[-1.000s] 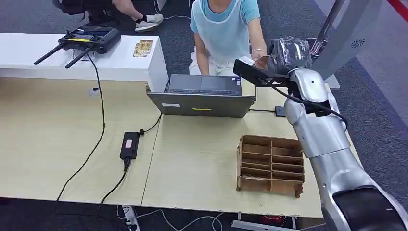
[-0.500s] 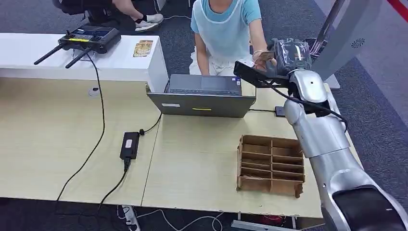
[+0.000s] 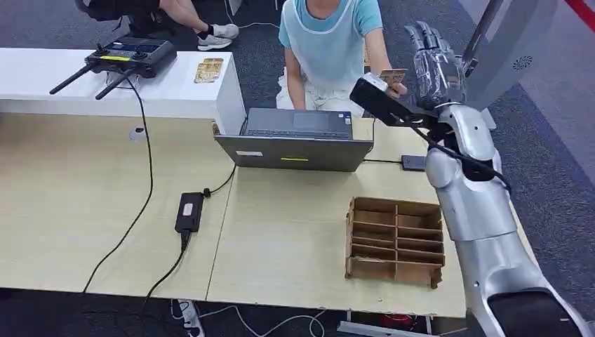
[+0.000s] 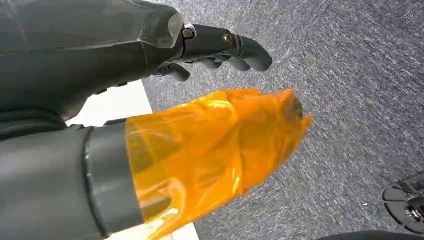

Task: Pass the card to the sensor for recognition and then transmit it.

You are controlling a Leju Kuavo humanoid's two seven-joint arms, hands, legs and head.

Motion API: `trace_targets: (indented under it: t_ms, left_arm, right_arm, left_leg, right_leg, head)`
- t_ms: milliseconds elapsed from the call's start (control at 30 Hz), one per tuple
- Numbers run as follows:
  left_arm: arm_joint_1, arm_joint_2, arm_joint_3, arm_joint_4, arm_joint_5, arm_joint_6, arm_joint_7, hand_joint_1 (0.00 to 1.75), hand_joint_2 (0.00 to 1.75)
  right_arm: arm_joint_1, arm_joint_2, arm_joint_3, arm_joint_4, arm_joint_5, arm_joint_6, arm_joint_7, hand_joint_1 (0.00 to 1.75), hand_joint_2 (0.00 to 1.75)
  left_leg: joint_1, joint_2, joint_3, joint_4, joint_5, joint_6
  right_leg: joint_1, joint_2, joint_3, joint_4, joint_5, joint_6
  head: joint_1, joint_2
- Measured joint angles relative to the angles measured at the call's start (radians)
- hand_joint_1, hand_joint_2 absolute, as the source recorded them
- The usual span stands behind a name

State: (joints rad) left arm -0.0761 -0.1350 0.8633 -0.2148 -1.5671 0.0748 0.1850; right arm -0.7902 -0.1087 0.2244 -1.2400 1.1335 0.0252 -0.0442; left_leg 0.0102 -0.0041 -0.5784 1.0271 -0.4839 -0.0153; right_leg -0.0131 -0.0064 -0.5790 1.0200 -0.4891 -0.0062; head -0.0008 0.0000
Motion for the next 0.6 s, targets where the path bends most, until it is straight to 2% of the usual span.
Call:
trace_targets:
  t_ms: [267,600]
  left_arm:
    - [0.002,0.0,0.001,0.0,0.007,0.0,0.011,0.0,0.0]
    - [0.004,0.0,0.02,0.0,0.023,0.0,0.019,0.0,0.0]
  right_arm:
    - [0.148,0.002,-0.105,-0.153,-0.259,0.043,-0.091,0.0,1.75]
    - [0.327,-0.012,-0.271,-0.289,-0.706,0.174,-0.177,0.0,1.75]
  left_leg:
    - [0.0,0.0,0.0,0.0,0.0,0.0]
    - [0.0,0.0,0.0,0.0,0.0,0.0]
  right_leg:
    - [0.0,0.0,0.0,0.0,0.0,0.0]
    - [0.0,0.0,0.0,-0.001,0.0,0.0]
  head:
    - [0.0,0.0]
    - [0.0,0.0]
